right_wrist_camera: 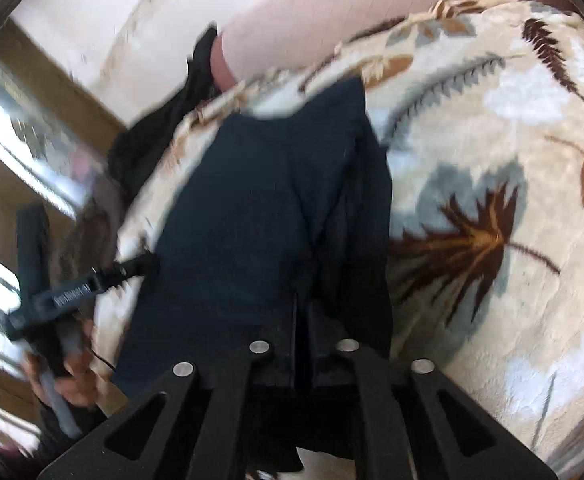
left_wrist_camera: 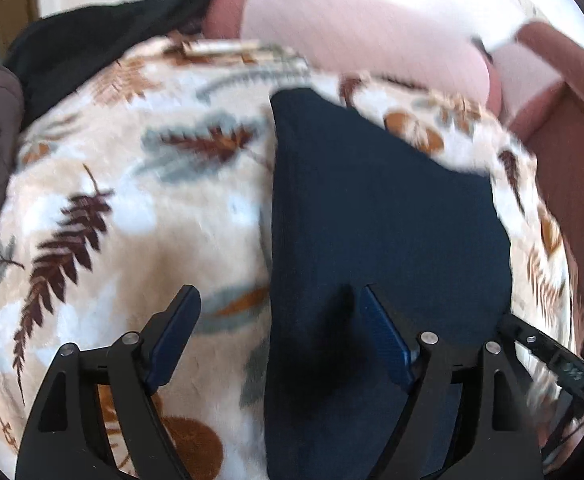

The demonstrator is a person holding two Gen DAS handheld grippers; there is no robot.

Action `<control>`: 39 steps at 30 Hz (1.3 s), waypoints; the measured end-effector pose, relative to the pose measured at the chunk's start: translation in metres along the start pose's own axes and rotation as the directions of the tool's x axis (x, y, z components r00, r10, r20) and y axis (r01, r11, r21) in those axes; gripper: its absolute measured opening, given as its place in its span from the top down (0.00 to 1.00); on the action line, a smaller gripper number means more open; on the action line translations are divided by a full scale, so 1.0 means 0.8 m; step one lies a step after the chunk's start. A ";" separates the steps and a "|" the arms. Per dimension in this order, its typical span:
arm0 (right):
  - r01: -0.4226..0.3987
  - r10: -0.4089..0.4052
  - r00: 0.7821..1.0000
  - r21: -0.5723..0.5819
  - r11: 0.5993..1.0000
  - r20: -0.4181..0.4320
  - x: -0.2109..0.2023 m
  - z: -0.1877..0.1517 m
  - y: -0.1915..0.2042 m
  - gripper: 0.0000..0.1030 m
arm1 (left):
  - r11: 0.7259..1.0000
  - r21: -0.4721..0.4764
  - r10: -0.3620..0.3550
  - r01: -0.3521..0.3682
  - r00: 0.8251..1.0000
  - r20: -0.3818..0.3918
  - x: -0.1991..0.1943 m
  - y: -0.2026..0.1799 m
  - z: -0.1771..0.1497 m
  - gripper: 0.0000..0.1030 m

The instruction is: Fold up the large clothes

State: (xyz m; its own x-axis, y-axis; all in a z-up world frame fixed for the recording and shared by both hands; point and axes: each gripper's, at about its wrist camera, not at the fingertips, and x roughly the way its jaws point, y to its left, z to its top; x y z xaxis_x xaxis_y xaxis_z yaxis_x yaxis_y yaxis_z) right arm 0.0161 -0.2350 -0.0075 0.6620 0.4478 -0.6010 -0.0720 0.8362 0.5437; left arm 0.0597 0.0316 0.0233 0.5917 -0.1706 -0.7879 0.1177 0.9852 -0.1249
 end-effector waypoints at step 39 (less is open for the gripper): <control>0.213 -0.212 0.977 -0.101 0.972 0.014 0.033 0.019 0.007 0.35 | 0.996 0.055 0.077 -0.073 0.994 -0.075 0.054 -0.029 0.002 0.11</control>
State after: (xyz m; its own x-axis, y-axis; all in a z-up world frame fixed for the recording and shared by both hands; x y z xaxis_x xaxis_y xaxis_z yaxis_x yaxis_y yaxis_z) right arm 0.0441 -0.2233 -0.0115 0.6729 0.2555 -0.6942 -0.0044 0.9398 0.3417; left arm 0.0837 0.0014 -0.0074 0.5373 -0.0919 -0.8384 0.1178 0.9925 -0.0333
